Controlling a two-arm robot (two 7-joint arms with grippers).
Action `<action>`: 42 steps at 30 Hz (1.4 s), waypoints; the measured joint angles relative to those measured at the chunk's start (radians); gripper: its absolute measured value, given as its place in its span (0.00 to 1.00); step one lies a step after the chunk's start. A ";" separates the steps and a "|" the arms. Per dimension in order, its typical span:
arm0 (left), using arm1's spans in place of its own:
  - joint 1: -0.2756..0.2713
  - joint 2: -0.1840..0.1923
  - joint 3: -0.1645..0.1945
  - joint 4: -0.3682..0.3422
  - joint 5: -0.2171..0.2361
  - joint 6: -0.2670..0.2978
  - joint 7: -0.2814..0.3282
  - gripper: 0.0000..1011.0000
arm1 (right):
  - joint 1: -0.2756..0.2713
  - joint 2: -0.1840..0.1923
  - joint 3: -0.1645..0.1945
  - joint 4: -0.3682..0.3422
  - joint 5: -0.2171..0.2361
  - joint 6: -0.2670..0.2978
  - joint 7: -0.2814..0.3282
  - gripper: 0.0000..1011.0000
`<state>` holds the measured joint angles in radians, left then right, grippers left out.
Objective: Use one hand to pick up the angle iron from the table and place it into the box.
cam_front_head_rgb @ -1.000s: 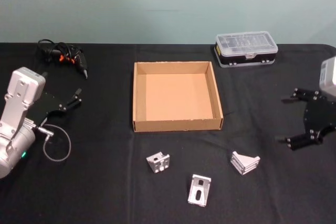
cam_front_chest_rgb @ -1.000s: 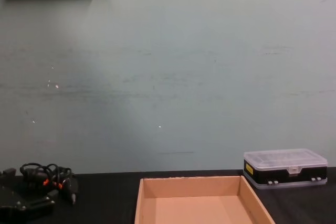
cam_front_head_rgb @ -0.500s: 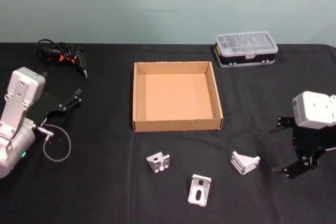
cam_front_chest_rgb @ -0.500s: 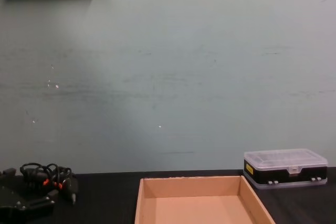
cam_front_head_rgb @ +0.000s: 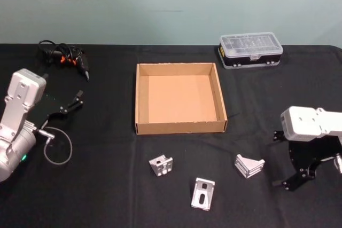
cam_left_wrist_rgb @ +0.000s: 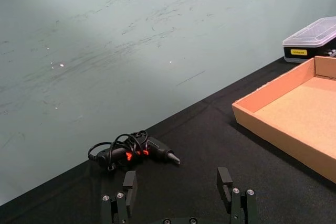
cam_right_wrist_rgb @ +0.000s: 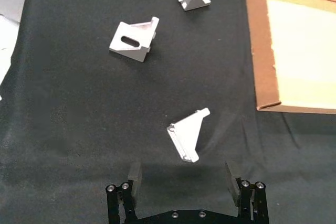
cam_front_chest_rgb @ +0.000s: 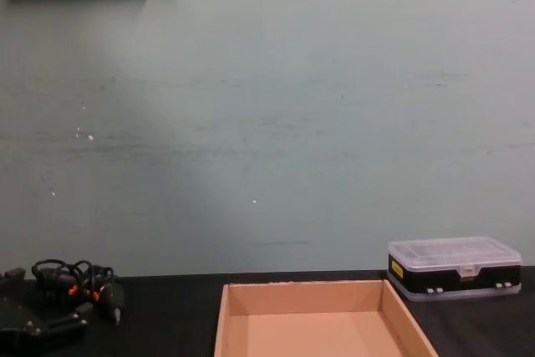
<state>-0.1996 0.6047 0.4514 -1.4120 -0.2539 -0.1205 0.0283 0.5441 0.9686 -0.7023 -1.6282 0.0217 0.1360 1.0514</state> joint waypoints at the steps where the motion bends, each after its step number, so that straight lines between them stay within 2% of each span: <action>1: 0.000 0.000 0.000 0.000 0.000 0.000 0.000 0.99 | 0.003 -0.003 -0.004 0.003 -0.003 0.000 0.002 0.99; 19: 0.000 0.000 0.000 0.000 0.000 0.000 0.000 0.99 | 0.079 -0.072 -0.091 0.079 -0.032 0.012 0.036 0.99; 42: 0.000 0.000 0.000 0.000 0.000 0.000 0.000 0.99 | 0.128 -0.105 -0.138 0.137 -0.026 0.021 0.042 0.99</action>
<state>-0.1995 0.6047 0.4514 -1.4120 -0.2539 -0.1205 0.0283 0.6722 0.8641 -0.8399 -1.4908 -0.0043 0.1566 1.0934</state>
